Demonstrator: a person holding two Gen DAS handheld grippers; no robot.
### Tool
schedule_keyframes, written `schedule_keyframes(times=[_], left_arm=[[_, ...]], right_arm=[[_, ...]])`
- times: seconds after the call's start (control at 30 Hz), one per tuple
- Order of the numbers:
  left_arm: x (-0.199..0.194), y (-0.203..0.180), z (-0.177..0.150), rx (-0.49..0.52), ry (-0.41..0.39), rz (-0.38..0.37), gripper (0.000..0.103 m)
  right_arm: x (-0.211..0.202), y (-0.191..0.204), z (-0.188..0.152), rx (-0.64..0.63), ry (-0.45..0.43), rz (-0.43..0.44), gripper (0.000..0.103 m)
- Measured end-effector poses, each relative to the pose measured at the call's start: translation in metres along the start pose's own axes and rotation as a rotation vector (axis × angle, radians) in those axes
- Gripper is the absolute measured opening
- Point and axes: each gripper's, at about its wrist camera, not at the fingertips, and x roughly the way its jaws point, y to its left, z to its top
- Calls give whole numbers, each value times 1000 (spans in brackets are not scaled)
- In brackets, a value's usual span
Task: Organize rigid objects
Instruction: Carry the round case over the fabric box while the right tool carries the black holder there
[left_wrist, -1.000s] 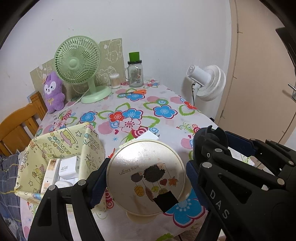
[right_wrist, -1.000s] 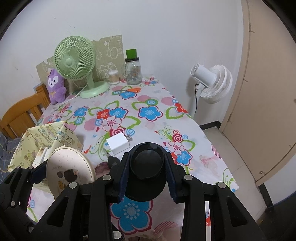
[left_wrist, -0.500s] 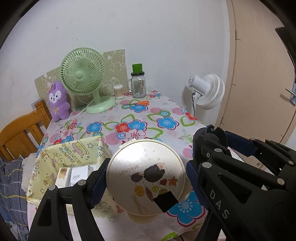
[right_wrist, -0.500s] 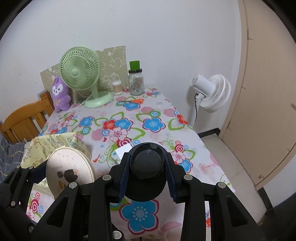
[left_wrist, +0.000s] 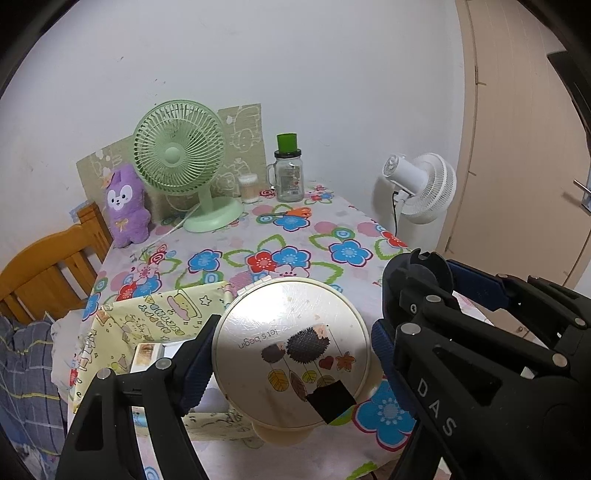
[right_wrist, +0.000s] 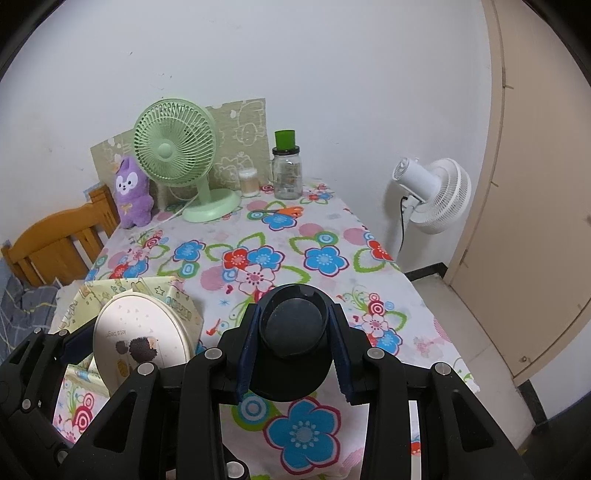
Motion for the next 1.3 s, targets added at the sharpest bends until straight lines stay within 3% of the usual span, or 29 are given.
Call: schedule_keyframes(times=[1.3], left_arm=[[27, 95, -6, -68, 59, 32, 82]], right_arm=[[48, 96, 12, -55, 69, 54, 39]])
